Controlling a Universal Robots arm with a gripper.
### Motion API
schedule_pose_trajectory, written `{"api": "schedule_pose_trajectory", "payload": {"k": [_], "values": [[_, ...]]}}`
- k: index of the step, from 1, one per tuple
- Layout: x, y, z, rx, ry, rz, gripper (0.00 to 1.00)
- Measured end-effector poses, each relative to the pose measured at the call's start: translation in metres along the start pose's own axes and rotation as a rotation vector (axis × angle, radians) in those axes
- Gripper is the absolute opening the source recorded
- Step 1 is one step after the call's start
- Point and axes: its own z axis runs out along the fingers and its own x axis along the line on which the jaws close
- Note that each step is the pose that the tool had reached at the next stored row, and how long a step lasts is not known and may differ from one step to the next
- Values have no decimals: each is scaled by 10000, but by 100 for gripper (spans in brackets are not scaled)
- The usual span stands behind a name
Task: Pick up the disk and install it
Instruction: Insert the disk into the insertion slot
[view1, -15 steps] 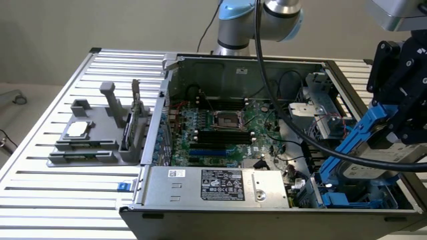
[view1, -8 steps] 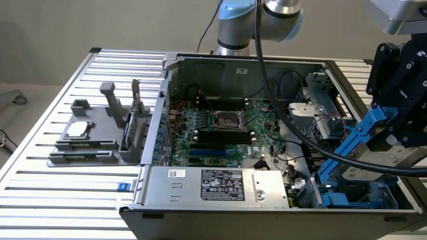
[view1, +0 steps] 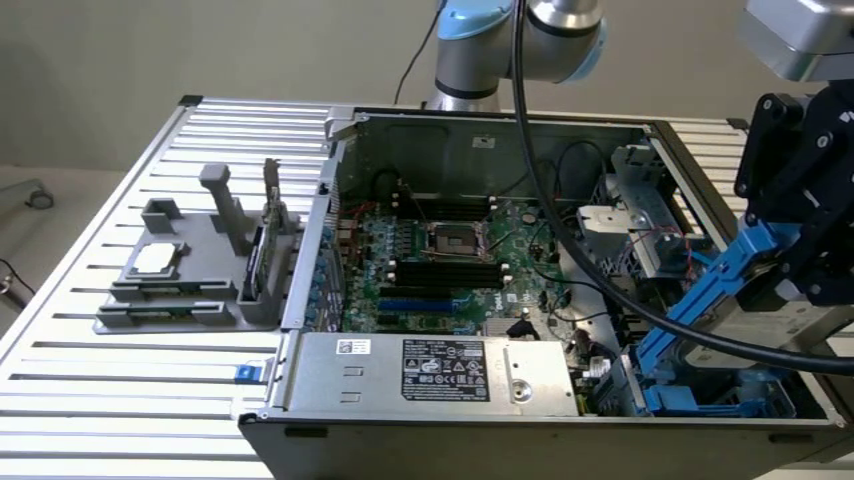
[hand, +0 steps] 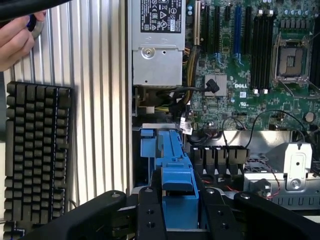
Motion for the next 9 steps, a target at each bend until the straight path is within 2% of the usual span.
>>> {"api": "schedule_pose_trajectory", "payload": {"k": [5, 9], "values": [[11, 0, 14, -6, -13, -59, 33], [13, 1, 30, -8, -75, -114, 33]]}}
